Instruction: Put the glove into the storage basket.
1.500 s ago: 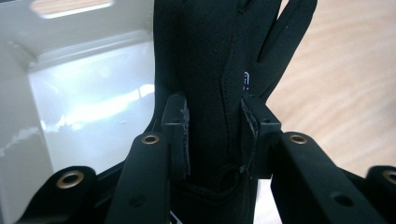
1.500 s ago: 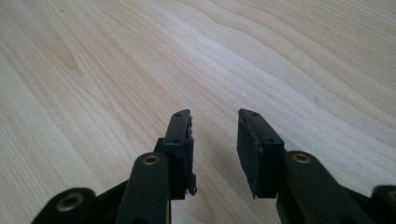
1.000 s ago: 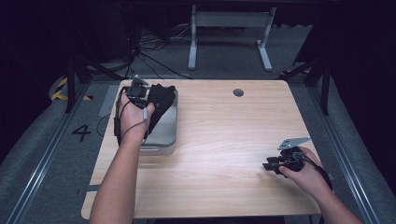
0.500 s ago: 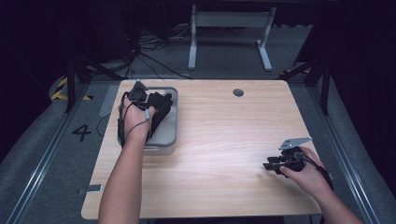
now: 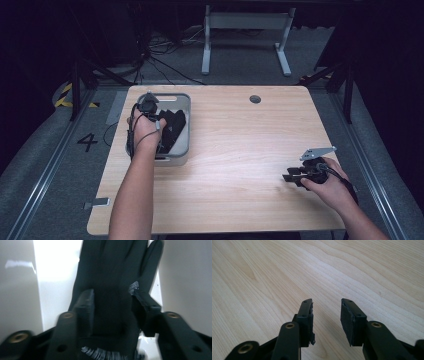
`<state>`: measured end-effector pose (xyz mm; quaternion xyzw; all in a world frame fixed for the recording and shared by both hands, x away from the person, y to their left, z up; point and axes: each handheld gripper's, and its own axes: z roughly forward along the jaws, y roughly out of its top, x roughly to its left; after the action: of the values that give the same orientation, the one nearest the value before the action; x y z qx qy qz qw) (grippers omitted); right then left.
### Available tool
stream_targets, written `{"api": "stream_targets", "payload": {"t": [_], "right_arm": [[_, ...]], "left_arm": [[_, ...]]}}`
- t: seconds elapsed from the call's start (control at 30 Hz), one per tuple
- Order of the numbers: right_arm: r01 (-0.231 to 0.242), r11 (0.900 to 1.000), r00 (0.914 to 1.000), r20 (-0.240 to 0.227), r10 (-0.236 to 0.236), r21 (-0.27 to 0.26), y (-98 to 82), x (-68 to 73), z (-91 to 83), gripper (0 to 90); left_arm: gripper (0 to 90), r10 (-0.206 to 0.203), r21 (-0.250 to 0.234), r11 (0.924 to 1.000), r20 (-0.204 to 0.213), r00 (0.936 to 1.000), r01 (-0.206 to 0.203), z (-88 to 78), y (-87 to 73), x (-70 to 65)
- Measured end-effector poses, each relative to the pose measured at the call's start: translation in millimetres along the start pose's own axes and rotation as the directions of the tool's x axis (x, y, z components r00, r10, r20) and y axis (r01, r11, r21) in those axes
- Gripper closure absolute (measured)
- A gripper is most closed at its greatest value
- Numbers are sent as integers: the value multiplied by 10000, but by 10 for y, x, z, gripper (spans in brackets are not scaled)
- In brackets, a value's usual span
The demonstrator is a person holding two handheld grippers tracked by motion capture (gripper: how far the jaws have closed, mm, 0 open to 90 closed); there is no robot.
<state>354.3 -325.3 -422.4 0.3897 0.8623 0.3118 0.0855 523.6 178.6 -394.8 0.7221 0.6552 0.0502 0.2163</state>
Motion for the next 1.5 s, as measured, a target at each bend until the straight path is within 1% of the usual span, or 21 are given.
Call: {"api": "stream_targets", "payload": {"t": [0.07, 0.17, 0.3, 0.37, 0.43, 0.5, 0.57, 0.67, 0.77, 0.83, 0.97, 1.0, 1.1, 1.13, 1.17, 1.2, 1.27, 1.37, 1.4, 1.43, 1.5], "right_arm": [[16, 10000, 10000, 24, -16, -42, 1, -3, -1, 619], [45, 10000, 10000, 46, -44, -83, 6, -8, -8, 614], [15, 9999, 10000, 81, -15, -121, 8, -10, -16, 611], [16, 10000, 10000, 76, -16, -81, 10, -10, -16, 610], [18, 10000, 10000, 73, -18, -91, 12, -9, -15, 610], [22, 9999, 10000, 64, -21, -105, 15, -10, -11, 609], [22, 9999, 10000, 67, -21, -123, 15, -11, -11, 608], [17, 9999, 10000, 85, -15, -163, 16, -19, -17, 605], [10, 9998, 9999, 101, -8, -187, 28, -29, -25, 602], [28, 9998, 9999, 107, -26, -193, 40, -34, -25, 602], [20, 9998, 10000, 92, -18, -205, 51, -39, -23, 603], [19, 9998, 10000, 95, -17, -200, 51, -40, -22, 603], [-5, 9998, 9999, 102, 7, -193, 43, -47, -23, 602], [-4, 9998, 9999, 110, 6, -189, 41, -49, -26, 602], [-17, 9998, 9999, 109, 19, -207, 40, -52, -29, 602], [-36, 9997, 9999, 104, 39, -224, 37, -55, -31, 603], [-50, 9998, 9999, 122, 52, -199, 31, -58, -33, 602], [-70, 9998, 9999, 143, 73, -200, 22, -60, -34, 603], [-87, 9998, 9998, 151, 90, -194, 19, -59, -36, 603], [-110, 9998, 9998, 155, 113, -194, 17, -57, -38, 603], [-105, 9998, 9998, 162, 108, -197, 16, -57, -40, 603]], "left_arm": [[408, 77, -138, 9999, -4, 10000, -77, -14, -9, -2], [382, 201, -592, 9981, 97, 9998, -195, -87, -21, -13], [385, 575, -904, 9944, 351, 9977, -541, -188, -42, -59], [394, 736, -1028, 9923, 356, 9967, -696, -251, -67, -92], [396, 922, -1224, 9887, 392, 9950, -867, -329, -94, -133], [397, 1072, -1468, 9843, 547, 9927, -982, -412, -128, -175], [399, 1336, -1675, 9784, 643, 9890, -1213, -496, -170, -223], [399, 1770, -1945, 9680, 818, 9808, -1585, -612, -255, -311], [399, 2080, -2021, 9614, 890, 9741, -1868, -697, -345, -395], [400, 2349, -2126, 9541, 946, 9674, -2109, -770, -423, -461], [401, 2892, -2462, 9356, 1233, 9493, -2531, -911, -599, -575], [401, 3134, -2510, 9283, 1306, 9406, -2744, -946, -657, -608], [398, 3525, -2897, 9103, 1674, 9207, -2959, -984, -825, -677], [396, 3608, -2950, 9069, 1748, 9161, -3009, -982, -870, -696], [394, 3736, -2941, 9034, 1825, 9094, -3121, -970, -938, -720], [394, 3770, -2934, 9028, 1875, 9071, -3145, -961, -979, -734], [396, 3940, -3013, 8949, 1867, 9000, -3293, -941, -1079, -766], [396, 4102, -3067, 8872, 1824, 8936, -3446, -924, -1224, -813], [396, 4185, -3045, 8852, 1910, 8879, -3517, -915, -1282, -823], [395, 4176, -3027, 8868, 2011, 8861, -3492, -904, -1327, -834], [394, 4299, -3032, 8806, 1874, 8832, -3642, -872, -1398, -854]]}}
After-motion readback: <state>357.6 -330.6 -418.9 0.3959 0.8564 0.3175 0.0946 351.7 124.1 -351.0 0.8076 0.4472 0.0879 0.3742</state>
